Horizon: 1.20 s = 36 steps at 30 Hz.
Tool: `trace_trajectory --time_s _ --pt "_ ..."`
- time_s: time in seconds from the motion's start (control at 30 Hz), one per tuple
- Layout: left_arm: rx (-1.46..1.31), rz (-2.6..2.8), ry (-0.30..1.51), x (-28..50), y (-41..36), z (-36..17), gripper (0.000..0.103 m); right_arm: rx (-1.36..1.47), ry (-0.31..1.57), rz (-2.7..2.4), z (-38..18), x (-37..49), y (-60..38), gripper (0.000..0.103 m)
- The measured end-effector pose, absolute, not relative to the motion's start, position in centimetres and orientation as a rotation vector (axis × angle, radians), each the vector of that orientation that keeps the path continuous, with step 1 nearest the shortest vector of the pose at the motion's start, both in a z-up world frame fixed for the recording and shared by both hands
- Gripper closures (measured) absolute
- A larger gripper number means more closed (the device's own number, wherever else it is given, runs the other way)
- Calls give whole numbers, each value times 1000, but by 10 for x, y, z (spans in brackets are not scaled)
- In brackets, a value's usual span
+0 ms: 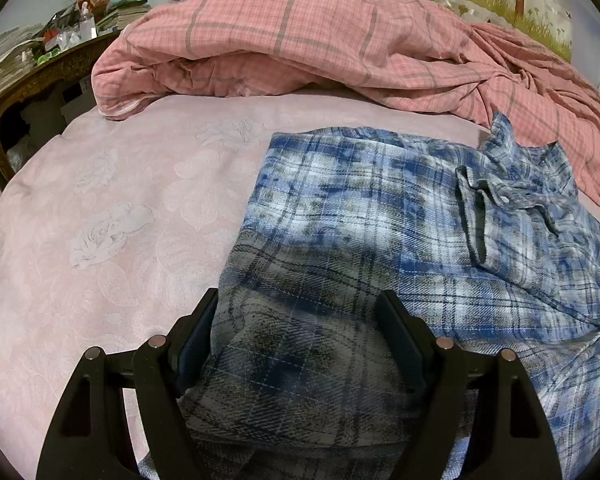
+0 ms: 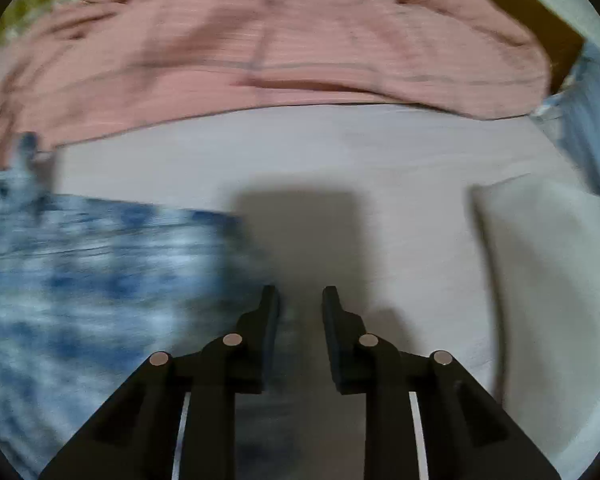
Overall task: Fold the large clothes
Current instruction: 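Open both grippers and lift them away from the plaid shirt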
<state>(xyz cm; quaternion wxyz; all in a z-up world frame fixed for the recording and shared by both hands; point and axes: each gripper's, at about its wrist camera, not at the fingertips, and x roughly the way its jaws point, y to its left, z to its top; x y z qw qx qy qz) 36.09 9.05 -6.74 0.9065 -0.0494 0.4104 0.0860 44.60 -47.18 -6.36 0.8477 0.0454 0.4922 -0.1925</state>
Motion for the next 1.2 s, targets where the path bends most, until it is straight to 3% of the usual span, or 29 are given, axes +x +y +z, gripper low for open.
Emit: trace_trajectory --time_s 0.23,0.47,0.5,0.53,0.6,0.7,0.77,0.83,0.97,1.0,1.2 --pt "-98 158 801 354 90 -56 27 15 932 -472 -25 404 -475 78" --pt "-12 160 636 316 72 -4 27 -12 741 -293 47 301 -425 76" --pt "-4 143 619 310 69 3 27 -28 705 -268 56 282 -415 72" --pt "5 124 595 302 65 13 27 -23 675 -246 64 266 -407 54" --pt "20 110 536 286 57 34 27 7 594 -194 79 229 -394 33" --pt "41 56 414 248 43 74 23 23 507 -137 98 184 -372 31" --pt "35 31 328 219 37 99 12 60 466 -98 107 156 -361 28" --pt "7 12 261 188 33 120 2 97 429 -73 113 133 -354 14" --pt "55 -26 187 135 24 141 0 65 365 -55 125 93 -337 6" --pt "83 -11 166 122 22 144 0 55 350 -44 128 84 -334 0" --pt "115 64 18 47 26 152 0 52 223 -28 138 33 -315 0"
